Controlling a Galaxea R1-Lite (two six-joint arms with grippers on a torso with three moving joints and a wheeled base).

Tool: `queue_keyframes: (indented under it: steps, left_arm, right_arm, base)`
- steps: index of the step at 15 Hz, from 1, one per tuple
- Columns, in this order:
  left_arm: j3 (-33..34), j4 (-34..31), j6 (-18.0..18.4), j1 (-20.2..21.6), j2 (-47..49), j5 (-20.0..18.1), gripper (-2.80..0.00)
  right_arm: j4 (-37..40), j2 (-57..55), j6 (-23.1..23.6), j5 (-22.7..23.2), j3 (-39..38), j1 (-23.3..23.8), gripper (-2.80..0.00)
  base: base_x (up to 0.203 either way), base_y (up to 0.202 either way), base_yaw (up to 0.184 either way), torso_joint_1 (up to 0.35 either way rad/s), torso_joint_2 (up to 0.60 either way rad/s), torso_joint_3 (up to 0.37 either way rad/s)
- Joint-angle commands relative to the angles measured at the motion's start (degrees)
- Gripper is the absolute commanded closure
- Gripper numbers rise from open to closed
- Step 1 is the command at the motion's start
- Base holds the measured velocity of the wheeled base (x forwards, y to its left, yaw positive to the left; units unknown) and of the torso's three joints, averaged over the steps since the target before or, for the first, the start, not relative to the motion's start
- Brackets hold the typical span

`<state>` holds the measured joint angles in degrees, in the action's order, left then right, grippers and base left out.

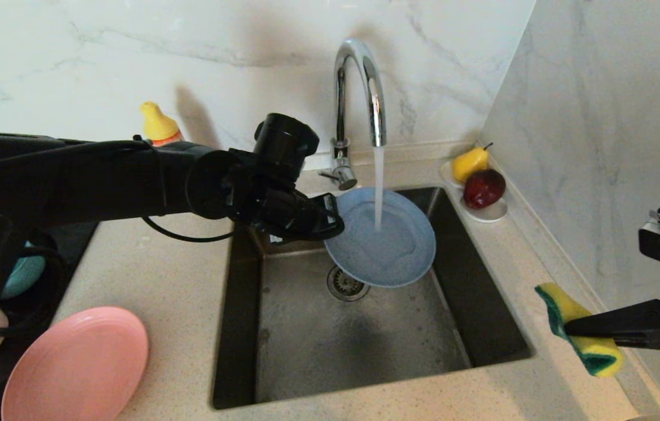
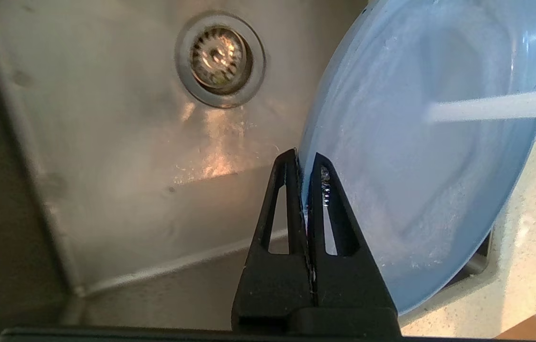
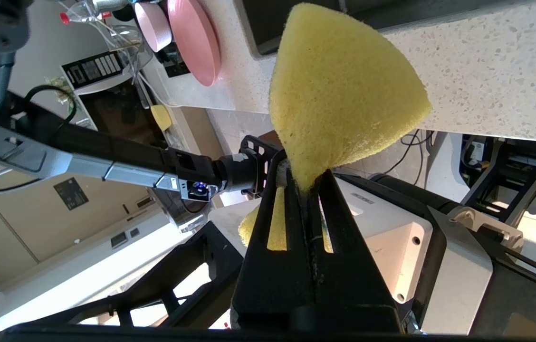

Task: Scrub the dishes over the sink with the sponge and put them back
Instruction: Wash the plate

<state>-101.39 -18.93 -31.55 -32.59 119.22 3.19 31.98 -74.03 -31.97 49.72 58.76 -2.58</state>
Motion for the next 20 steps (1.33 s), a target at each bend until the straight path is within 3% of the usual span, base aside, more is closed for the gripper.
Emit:
queue_keyframes:
  steps: [1, 5, 7, 9, 12, 15, 20]
  left_arm:
    - [-0.82, -0.22, -0.47, -1.02, 2.92, 0.03, 0.0]
    - [1.27, -1.36, -1.47, -1.18, 1.5, 1.28, 0.0]
    - [3.22, -2.29, -0.64, 0.13, -0.39, 7.2, 0.0]
    - [5.77, -2.44, 2.43, 2.55, -2.54, 12.5, 0.0]
    - [10.52, -2.26, 5.88, 4.92, -7.07, 16.97, 0.0]
    - [13.06, -1.66, 10.33, 6.78, -7.5, 27.82, 0.0]
    - [14.67, -1.64, 12.21, 7.45, -9.57, 30.31, 0.0]
  right_arm:
    - [0.18, -0.23, -0.2, 0.38, 0.04, -0.05, 0.0]
    - [0.1, -0.84, -0.2, 0.38, 0.66, -0.05, 0.0]
    - [-0.13, -1.74, -0.1, 0.38, 0.39, -0.05, 0.0]
    - [-0.09, -2.7, -0.03, 0.38, 0.05, -0.05, 0.0]
    - [0.25, -0.93, -0.44, 0.43, 0.12, -0.37, 0.0]
    - [0.27, 1.55, -2.75, 0.43, 0.67, -1.96, 0.0]
    - [-0.07, 1.2, -3.8, 0.38, 0.52, -1.99, 0.0]
  base:
    - [0.0, 0.0, 0.0, 0.0, 0.0, 0.0]
    - [0.0, 0.0, 0.0, 0.0, 0.0, 0.0]
    - [0.0, 0.0, 0.0, 0.0, 0.0, 0.0]
    - [0.0, 0.0, 0.0, 0.0, 0.0, 0.0]
    - [0.0, 0.0, 0.0, 0.0, 0.0, 0.0]
    - [0.0, 0.0, 0.0, 0.0, 0.0, 0.0]
    - [0.0, 0.0, 0.0, 0.0, 0.0, 0.0]
